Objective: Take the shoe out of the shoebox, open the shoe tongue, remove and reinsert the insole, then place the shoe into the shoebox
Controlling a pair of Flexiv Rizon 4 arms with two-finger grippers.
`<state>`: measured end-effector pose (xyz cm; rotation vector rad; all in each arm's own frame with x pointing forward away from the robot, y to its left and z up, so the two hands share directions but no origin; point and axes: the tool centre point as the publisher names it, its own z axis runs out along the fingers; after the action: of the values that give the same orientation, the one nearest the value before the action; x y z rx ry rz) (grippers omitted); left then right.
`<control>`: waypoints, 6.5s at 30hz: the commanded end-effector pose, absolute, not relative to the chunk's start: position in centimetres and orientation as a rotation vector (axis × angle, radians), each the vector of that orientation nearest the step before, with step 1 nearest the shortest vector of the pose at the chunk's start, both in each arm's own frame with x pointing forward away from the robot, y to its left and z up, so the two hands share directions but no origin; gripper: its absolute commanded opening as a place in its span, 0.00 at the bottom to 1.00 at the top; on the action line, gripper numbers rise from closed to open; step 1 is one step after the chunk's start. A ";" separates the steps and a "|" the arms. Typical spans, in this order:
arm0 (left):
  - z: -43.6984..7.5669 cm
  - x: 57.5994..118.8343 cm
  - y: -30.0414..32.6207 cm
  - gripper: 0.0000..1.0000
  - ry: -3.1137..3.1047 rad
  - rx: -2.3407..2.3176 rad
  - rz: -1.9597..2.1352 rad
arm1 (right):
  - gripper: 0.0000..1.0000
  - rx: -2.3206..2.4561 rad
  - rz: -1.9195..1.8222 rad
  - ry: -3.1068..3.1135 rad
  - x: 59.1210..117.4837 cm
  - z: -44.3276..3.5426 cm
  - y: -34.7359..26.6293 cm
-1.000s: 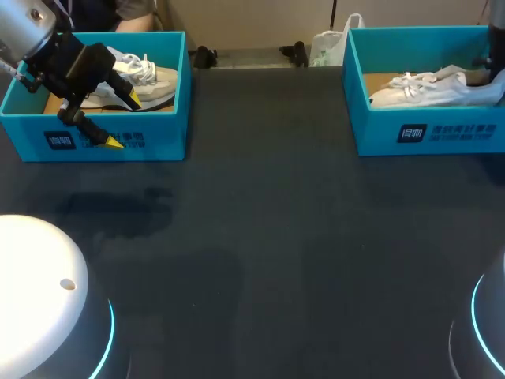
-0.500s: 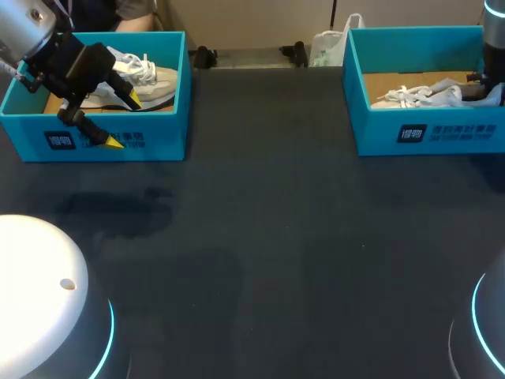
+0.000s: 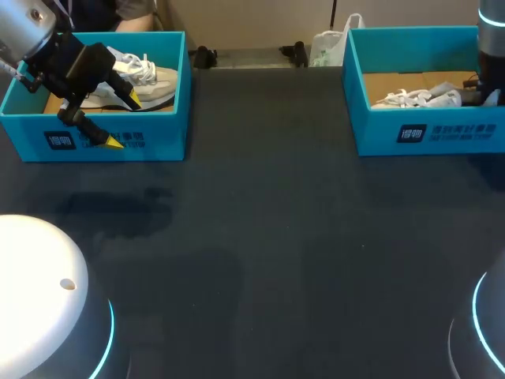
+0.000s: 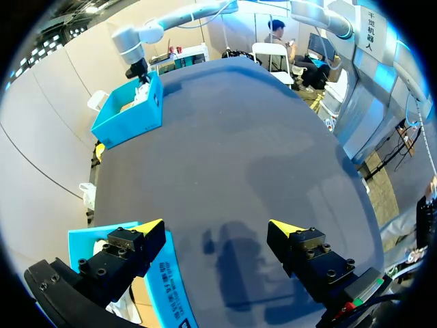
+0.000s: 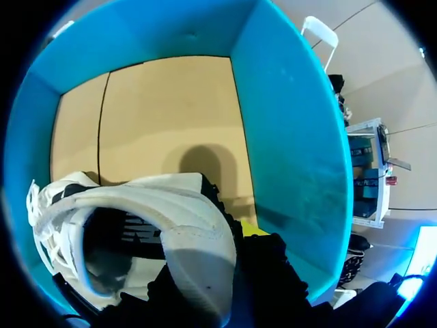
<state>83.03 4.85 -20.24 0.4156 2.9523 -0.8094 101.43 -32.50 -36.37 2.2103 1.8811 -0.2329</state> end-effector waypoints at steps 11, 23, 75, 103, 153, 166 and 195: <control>-20.2 83.0 4.8 1.00 2.953 0.416 -0.805 | 0.00 2.245 -0.300 1.860 103.0 -37.8 -33.3; -20.2 83.0 4.8 1.00 2.953 0.416 -0.805 | 0.00 2.301 -0.324 1.837 102.9 -39.0 -34.1; -20.2 83.0 4.8 1.00 2.953 0.416 -0.805 | 1.00 2.360 -0.035 1.907 91.9 -21.7 -25.2; -16.6 91.3 9.9 1.00 2.884 0.947 -0.610 | 1.00 2.485 -0.018 1.852 85.5 -21.3 -20.9; -19.4 112.0 24.2 1.00 2.205 2.162 -0.041 | 1.00 2.485 -0.018 1.852 85.5 -21.3 -20.9; -24.8 118.6 26.5 1.00 2.191 2.271 -0.146 | 1.00 2.485 -0.018 1.852 85.5 -21.3 -20.9; -32.5 118.4 27.0 1.00 2.224 2.302 -0.086 | 1.00 2.485 -0.018 1.852 85.5 -21.3 -20.9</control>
<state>118.77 27.28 -31.47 2.3058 2.2297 -0.1069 85.61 -20.91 -21.29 2.4851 1.8546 -0.0198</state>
